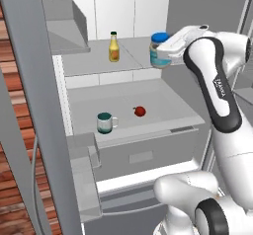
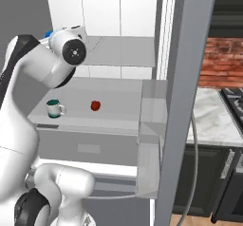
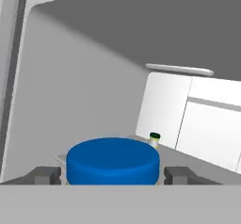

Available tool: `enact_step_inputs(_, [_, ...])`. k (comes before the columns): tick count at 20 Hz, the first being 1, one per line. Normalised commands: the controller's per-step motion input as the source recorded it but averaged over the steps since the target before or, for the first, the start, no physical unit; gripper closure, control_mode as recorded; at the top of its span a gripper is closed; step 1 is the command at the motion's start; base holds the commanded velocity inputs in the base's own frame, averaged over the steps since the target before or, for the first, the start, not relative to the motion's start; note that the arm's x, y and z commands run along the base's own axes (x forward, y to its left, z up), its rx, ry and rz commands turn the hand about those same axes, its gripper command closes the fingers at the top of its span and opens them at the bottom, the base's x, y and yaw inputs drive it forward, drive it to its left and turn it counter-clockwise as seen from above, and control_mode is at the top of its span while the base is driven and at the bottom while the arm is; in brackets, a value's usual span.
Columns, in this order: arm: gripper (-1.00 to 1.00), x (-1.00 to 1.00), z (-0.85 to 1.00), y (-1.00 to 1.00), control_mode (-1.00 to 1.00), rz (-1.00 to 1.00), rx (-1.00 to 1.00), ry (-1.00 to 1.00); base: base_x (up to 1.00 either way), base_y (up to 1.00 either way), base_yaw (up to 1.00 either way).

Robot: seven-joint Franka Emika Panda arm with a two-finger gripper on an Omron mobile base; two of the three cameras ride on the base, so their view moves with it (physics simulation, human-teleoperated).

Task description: Place the mustard and mayonnaise from the counter to the top shelf of the fridge. If the existing items in the fridge are on the top shelf, move them to other shelves.

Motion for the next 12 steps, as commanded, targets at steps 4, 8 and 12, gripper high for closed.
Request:
enact_step_inputs(4, [1.00, 0.70, 0.00, -0.29, -1.00, -0.21, 0.10, 0.13, 0.00, 0.00, 0.00])
enact_step_inputs(8, [1.00, 0.66, 0.00, -0.17, -1.00, -0.19, 0.11, 0.01, 0.00, 0.00, 0.00])
enact_step_inputs(12, [1.00, 0.74, -0.17, -0.03, -1.00, -0.18, 0.06, 0.00, 0.00, 0.00, 0.00])
